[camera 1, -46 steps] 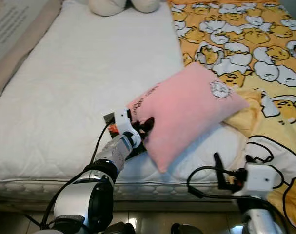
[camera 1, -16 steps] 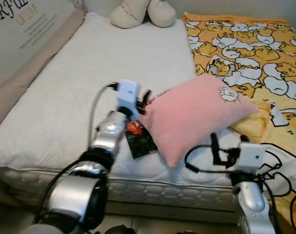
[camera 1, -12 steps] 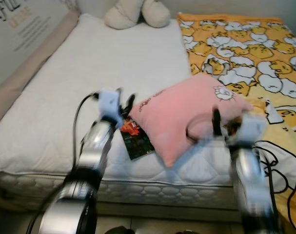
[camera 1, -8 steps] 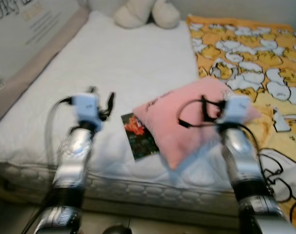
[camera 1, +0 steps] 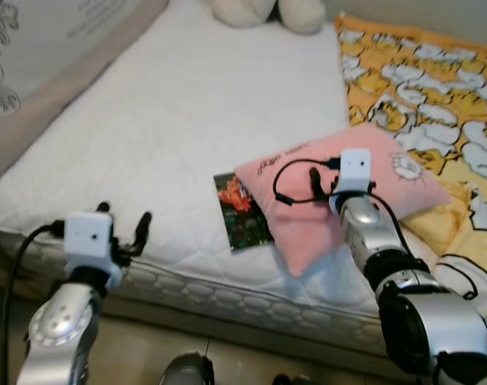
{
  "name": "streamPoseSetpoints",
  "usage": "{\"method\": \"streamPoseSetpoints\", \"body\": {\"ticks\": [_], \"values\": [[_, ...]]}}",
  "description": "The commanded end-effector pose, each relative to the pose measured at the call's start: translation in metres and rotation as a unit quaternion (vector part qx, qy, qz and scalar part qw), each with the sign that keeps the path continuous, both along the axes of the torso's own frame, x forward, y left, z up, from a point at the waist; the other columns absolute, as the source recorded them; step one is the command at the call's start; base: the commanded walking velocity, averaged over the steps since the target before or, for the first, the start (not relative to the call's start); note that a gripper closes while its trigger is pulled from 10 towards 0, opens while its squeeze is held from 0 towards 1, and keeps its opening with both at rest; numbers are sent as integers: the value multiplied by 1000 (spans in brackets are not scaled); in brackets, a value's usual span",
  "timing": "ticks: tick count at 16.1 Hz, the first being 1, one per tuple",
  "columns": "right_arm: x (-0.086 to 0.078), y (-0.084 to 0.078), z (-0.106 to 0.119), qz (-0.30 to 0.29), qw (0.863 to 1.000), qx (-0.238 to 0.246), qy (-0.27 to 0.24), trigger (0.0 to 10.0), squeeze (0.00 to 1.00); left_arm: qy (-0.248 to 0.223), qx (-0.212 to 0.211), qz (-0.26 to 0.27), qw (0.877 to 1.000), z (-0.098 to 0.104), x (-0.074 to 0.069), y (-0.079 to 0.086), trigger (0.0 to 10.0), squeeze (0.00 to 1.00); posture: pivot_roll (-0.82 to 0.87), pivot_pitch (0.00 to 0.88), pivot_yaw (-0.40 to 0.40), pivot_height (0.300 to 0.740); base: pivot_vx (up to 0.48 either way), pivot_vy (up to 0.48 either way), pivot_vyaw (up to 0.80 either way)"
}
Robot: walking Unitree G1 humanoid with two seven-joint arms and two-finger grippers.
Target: Clean up the room
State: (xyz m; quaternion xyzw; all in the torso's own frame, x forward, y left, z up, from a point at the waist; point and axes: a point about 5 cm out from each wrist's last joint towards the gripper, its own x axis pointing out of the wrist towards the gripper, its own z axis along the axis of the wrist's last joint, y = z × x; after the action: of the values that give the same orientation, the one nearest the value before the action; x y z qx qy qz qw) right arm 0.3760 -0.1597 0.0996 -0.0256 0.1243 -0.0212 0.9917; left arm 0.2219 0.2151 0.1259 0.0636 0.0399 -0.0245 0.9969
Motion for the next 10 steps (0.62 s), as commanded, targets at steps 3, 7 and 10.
{"method": "streamPoseSetpoints", "body": {"ticks": [3, 7, 10], "values": [[-9, 5, -23, 0, 995, 70, 76, 0, 0, 12, -2, -2, 1000, 11, -5, -6, 10000, 0, 381, 200, -51, 740, 0, 0, 0], [-15, 4, -34, -1, 990, 88, 112, 0, 0, 22, 3, -27, 999, 9, 2, -16, 10000, 0, 343, 192, -33, 740, 0, 0, 0], [-16, -2, -34, -5, 989, 94, 112, 0, 0, 28, 0, -28, 999, 12, 11, -16, 10000, 0, 322, 180, -15, 740, 0, 0, 0]]}}
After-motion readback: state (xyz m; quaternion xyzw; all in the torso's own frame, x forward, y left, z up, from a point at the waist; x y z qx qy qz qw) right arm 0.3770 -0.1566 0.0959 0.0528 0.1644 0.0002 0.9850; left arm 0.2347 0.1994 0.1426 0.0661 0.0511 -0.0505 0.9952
